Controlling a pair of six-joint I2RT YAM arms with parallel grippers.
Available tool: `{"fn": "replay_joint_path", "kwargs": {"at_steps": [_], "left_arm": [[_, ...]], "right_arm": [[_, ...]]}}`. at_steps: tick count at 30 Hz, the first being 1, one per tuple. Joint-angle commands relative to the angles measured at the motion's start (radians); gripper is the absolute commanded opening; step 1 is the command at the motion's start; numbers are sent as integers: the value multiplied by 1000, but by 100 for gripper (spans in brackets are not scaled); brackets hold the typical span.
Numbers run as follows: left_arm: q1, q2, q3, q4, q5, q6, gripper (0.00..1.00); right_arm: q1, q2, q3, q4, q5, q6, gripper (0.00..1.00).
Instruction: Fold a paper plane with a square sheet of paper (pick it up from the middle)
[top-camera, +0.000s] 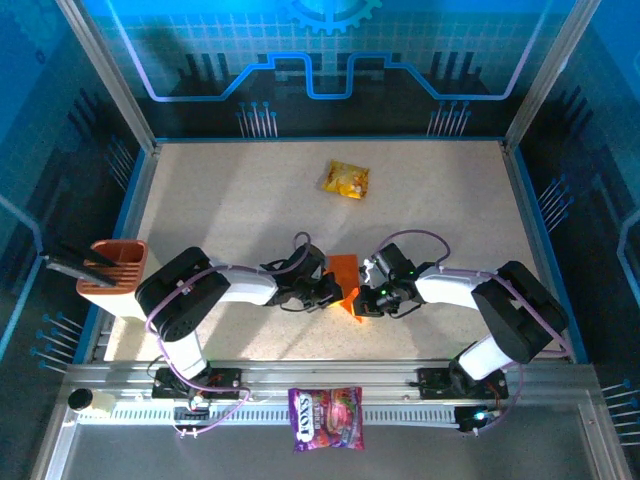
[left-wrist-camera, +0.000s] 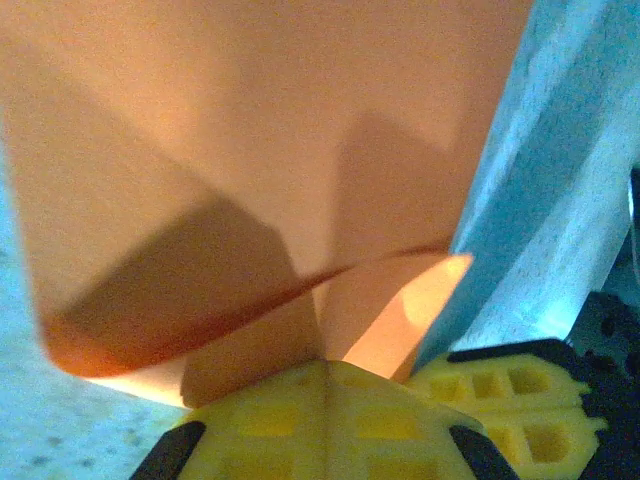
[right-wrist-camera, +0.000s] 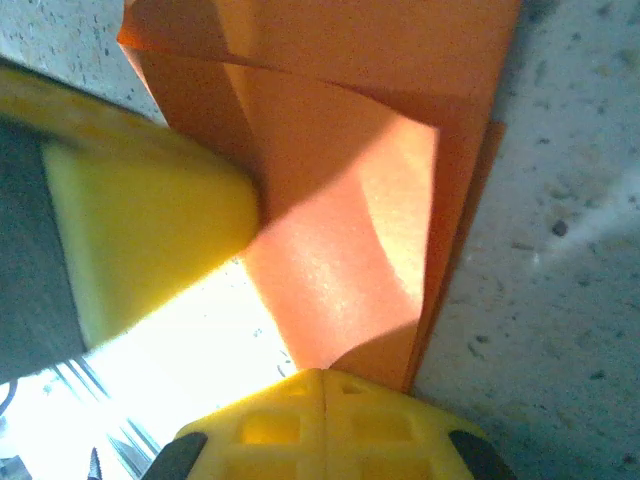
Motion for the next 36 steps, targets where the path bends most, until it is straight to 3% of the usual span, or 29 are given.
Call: {"fn": "replay_joint_path", "kwargs": {"at_steps": [1, 11, 18, 22, 25, 30, 36], "left_arm": [[57, 11, -15, -89, -45, 33, 0], [162, -79, -33, -119, -21, 90, 3], [90, -176, 4, -135, -45, 111, 7], [21, -113, 28, -55, -19, 102, 7], [16, -48, 24, -16, -14, 77, 5], [65, 1, -47, 73, -1, 83, 4], [187, -2, -128, 158, 33, 132, 4]], "right_arm": [[-16, 32, -55, -112, 145, 2, 0], [-18, 27, -55, -116, 146, 5, 0], [-16, 26, -51, -109, 142, 15, 0], [-16, 31, -48, -108, 140, 17, 0], [-15, 34, -45, -110, 137, 18, 0], [-15, 32, -48, -117, 144, 14, 0], [-16, 29, -53, -114, 143, 17, 0]]}}
